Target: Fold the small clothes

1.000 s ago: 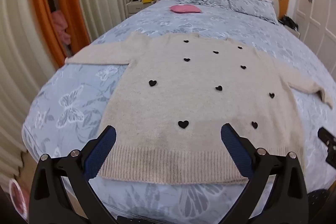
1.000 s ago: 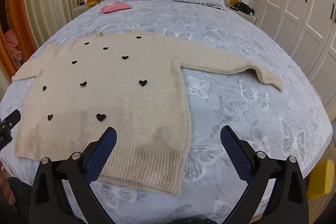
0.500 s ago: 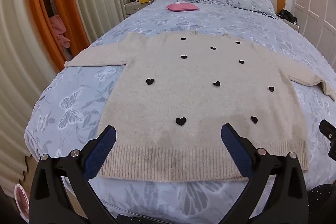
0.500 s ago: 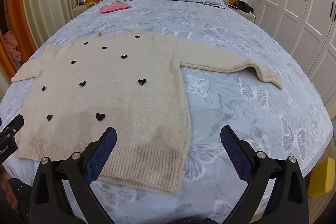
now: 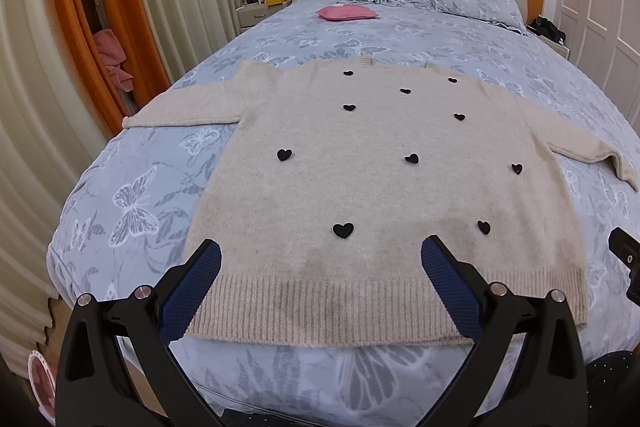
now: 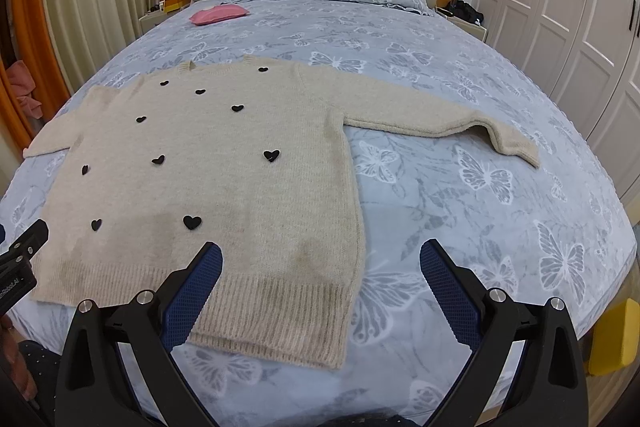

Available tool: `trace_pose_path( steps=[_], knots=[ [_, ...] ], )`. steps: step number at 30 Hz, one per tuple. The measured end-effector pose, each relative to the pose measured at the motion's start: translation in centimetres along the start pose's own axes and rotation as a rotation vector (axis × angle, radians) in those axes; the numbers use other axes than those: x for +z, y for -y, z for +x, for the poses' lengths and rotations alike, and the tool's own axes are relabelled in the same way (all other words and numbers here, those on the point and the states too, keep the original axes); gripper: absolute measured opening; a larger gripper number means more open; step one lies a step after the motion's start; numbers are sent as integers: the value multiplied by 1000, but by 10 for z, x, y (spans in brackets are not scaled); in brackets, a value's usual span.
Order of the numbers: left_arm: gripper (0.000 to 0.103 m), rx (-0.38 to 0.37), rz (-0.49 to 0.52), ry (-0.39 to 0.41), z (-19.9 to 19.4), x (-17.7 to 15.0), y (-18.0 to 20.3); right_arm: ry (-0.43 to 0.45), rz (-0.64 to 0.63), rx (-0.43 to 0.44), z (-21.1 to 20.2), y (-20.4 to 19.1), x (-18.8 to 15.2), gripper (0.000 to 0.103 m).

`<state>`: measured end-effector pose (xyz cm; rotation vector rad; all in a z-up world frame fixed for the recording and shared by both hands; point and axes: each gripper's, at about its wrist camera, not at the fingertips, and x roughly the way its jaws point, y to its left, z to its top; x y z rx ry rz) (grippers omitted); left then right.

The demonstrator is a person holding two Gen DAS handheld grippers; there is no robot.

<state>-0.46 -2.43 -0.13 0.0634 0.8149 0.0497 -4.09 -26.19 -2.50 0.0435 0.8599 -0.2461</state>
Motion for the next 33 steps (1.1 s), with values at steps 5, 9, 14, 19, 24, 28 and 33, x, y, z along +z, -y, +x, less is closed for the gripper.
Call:
trace_pose_path(
  steps=[5, 9, 14, 19, 24, 28, 33],
  knots=[
    [98, -1, -1, -1, 0, 0, 0, 2, 2, -1, 0, 1, 0, 98],
    [98, 0, 0, -1, 0, 0, 0, 0, 2, 0, 0, 0, 0, 98],
    [98, 1, -2, -1, 0, 0, 2, 0, 2, 1, 0, 0, -1, 98],
    [98, 1, -2, -1, 0, -1, 2, 0, 2, 1, 0, 0, -1, 98],
    [98, 1, -2, -1, 0, -1, 3, 0, 2, 1, 0, 0, -1, 98],
    [98, 1, -1, -1, 0, -1, 3, 0, 2, 1, 0, 1, -1, 98],
    [98, 2, -2, -2, 0, -1, 3, 0, 2, 2, 0, 1, -1, 98]
  ],
)
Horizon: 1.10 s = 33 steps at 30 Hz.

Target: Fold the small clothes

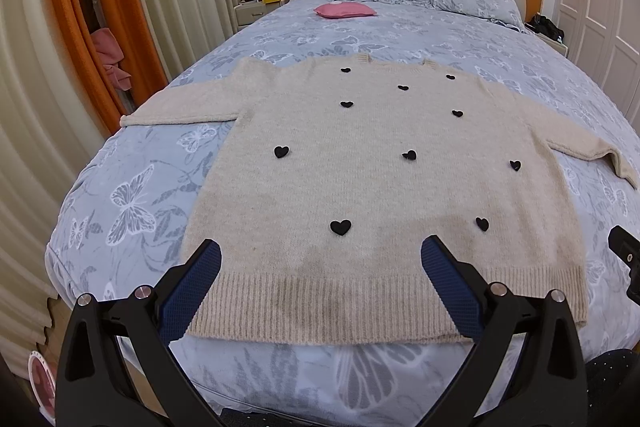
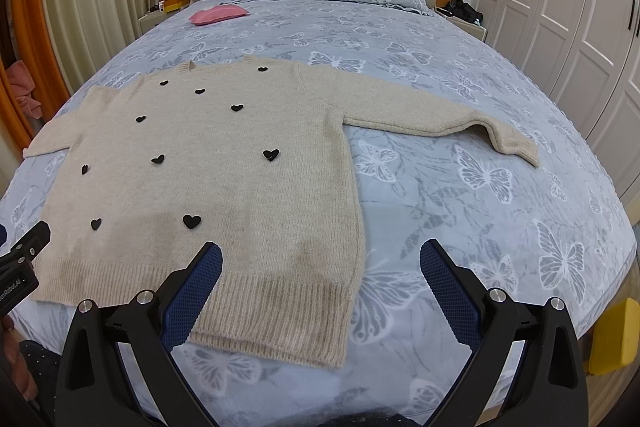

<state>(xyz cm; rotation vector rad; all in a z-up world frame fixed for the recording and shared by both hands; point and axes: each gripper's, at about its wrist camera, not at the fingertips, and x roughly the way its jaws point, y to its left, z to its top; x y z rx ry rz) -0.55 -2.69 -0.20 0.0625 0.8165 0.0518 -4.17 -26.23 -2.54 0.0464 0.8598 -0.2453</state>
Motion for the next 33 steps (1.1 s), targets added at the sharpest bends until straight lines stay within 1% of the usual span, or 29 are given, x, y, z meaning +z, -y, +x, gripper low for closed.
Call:
trace_pose_path(
  steps=[33],
  knots=[
    [98, 1, 0, -3, 0, 0, 3, 0, 2, 3, 0, 0, 0, 98]
  ],
)
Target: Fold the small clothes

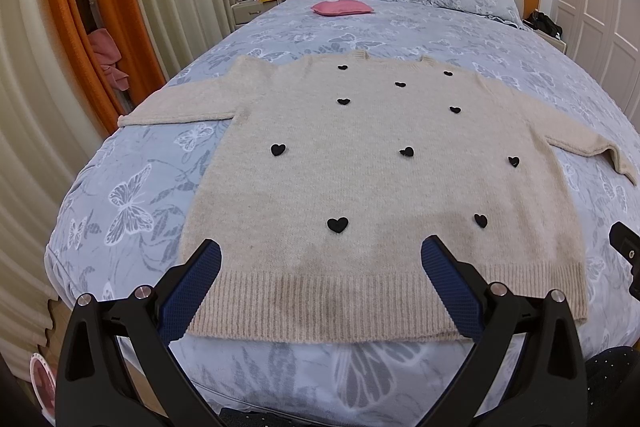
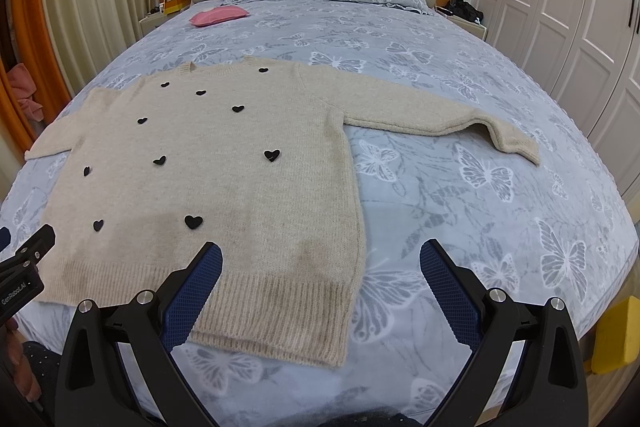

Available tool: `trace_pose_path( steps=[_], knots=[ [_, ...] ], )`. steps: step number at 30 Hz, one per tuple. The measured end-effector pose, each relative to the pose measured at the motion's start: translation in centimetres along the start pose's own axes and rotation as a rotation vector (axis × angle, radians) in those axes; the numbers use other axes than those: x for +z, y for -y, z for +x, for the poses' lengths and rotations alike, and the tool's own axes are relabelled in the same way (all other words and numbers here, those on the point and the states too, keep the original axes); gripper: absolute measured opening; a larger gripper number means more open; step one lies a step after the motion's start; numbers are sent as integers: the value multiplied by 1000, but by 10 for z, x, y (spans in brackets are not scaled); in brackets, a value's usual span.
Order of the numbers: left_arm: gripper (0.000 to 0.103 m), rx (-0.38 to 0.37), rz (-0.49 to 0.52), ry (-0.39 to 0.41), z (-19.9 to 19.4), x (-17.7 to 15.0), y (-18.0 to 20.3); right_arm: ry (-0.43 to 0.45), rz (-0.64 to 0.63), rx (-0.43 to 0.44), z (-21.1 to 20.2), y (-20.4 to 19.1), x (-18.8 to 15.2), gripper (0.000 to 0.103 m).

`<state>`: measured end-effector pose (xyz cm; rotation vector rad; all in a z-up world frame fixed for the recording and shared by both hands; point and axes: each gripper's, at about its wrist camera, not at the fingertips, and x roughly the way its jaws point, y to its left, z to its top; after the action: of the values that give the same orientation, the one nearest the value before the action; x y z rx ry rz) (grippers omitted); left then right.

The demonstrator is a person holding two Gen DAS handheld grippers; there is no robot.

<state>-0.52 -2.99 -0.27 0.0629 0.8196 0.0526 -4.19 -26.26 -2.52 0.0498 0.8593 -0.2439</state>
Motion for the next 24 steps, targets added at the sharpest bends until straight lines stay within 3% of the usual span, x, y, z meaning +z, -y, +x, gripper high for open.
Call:
trace_pose_path(
  steps=[6, 11, 14, 19, 21, 24],
  knots=[
    [98, -7, -3, -2, 0, -1, 1, -7, 1, 8, -2, -6, -1, 98],
    [98, -61, -29, -26, 2, -5, 0, -85, 69, 72, 8, 7, 0, 98],
    [98, -110, -40, -38, 1, -7, 0, -170, 229, 204, 28, 50, 2, 98],
    [98, -288, 61, 17, -19, -8, 47, -172, 387, 136, 58, 133, 11, 97],
    [98, -364, 132, -41, -11, -17, 91, -163, 474, 118, 78, 173, 18, 89],
    [98, -416, 206, -132, 8, -38, 143, -142, 602, 139, 105, 223, 32, 76]
  ],
)
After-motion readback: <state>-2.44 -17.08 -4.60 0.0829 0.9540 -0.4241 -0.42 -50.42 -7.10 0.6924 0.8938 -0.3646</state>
